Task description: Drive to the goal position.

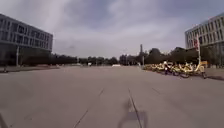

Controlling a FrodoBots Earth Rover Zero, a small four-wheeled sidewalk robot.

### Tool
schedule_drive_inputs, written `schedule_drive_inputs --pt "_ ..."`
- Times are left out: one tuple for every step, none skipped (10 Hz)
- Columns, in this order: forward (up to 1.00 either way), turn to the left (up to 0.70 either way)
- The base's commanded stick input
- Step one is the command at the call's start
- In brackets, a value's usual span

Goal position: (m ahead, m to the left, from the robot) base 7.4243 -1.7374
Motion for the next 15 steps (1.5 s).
schedule_drive_inputs --pt "1.00 0.24" --pt "1.00 0.00" --pt "1.00 0.00" --pt "1.00 0.04" --pt "1.00 0.15" --pt "1.00 0.26" --pt "1.00 0.37" --pt "1.00 0.00" --pt "1.00 0.00" --pt "1.00 0.00" --pt "1.00 0.00" --pt "1.00 0.00" --pt "1.00 0.00" --pt "1.00 0.00" --pt "1.00 -0.28"
